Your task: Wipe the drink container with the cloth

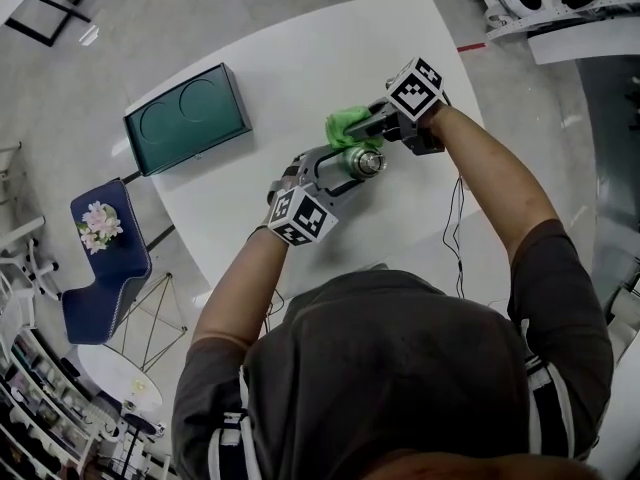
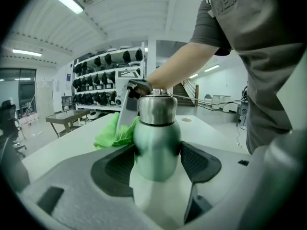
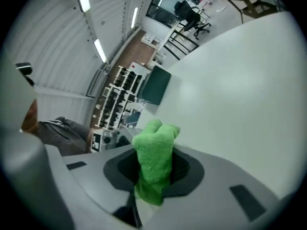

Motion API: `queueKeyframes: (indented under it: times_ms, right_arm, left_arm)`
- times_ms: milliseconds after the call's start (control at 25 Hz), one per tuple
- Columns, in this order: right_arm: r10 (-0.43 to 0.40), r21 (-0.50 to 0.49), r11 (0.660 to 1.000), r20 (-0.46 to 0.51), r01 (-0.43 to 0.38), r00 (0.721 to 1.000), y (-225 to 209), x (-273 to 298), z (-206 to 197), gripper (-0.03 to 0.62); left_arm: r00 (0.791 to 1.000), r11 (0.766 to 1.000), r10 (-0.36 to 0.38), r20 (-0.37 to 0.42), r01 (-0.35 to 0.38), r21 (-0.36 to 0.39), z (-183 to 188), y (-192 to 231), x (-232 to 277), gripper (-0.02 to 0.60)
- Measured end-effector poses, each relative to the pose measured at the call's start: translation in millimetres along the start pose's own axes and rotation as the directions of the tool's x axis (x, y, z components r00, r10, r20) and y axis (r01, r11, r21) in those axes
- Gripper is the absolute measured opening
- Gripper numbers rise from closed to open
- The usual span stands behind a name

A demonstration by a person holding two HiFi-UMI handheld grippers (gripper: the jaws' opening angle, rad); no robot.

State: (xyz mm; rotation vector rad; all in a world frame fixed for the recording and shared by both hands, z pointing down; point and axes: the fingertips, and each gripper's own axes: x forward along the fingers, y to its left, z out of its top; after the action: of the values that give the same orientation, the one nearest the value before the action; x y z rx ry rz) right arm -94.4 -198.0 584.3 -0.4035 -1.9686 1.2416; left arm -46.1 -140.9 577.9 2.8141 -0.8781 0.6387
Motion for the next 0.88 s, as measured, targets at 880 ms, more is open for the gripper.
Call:
queueKeyframes:
  times_ms: [880]
  right_arm:
    - [-0.51, -0.158, 0.782, 0.394, 0.603, 0.765, 21.8, -30.5, -109.6, 0.084]
  left_arm:
    - [0.96, 0.947, -0.258, -0.109, 0.274, 0.167, -1.1, 3.3, -13.9, 0.289]
